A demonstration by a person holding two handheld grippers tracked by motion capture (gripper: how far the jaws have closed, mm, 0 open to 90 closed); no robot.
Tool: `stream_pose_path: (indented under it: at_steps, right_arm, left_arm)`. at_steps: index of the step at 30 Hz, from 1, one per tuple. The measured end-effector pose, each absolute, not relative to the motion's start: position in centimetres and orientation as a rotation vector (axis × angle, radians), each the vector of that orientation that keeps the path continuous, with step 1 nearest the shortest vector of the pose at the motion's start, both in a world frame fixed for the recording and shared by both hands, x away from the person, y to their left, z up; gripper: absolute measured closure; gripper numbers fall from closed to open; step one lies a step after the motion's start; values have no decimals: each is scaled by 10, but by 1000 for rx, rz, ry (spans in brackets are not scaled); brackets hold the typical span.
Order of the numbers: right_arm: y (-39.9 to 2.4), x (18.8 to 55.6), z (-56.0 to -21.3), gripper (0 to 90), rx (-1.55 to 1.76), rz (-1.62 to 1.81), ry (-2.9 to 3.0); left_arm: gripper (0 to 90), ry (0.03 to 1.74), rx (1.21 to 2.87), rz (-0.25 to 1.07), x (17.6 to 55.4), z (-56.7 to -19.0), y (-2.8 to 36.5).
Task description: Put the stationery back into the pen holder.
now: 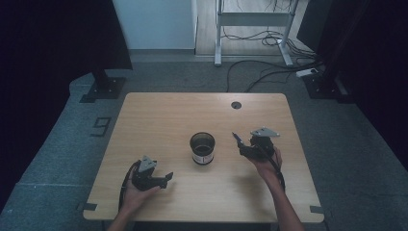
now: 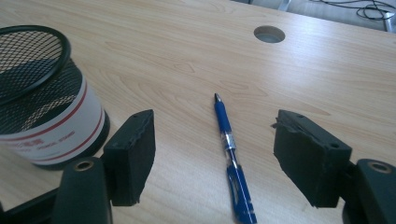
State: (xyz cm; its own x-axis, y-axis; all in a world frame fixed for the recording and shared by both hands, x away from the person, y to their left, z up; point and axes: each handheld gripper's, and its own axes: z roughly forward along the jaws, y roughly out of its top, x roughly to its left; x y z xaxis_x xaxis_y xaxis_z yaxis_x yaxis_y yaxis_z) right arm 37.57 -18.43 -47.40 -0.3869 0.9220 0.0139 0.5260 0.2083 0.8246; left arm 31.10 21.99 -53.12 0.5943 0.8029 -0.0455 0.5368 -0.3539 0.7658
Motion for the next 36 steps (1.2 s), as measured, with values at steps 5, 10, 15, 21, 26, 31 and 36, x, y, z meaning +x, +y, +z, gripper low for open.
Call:
stream_pose_path:
  at_steps: [5, 10, 15, 21, 26, 31, 36]
  right_arm:
    - [-180, 391, -479, 335, 1348, 1067, 2009]
    - [-176, 401, -489, 370, 1357, 1057, 2032]
    - [-174, 412, -498, 398, 1373, 1052, 2039]
    - [-175, 424, -509, 409, 1416, 1056, 2025]
    - [-173, 432, -517, 415, 1435, 1071, 2008]
    - [-170, 440, -522, 416, 1445, 1038, 2020]
    - [-165, 447, -525, 431, 1415, 987, 2039]
  left_arm:
    - [135, 1055, 2052, 435, 310, -531, 219]
    - [135, 1056, 2051, 433, 311, -532, 220]
    - [138, 1065, 2035, 448, 311, -531, 221]
    - [139, 1057, 2040, 446, 310, -531, 220]
    - [139, 1058, 2043, 438, 311, -532, 220]
    - [139, 1060, 2046, 439, 310, -532, 219]
    - [139, 1059, 2051, 437, 310, -533, 218]
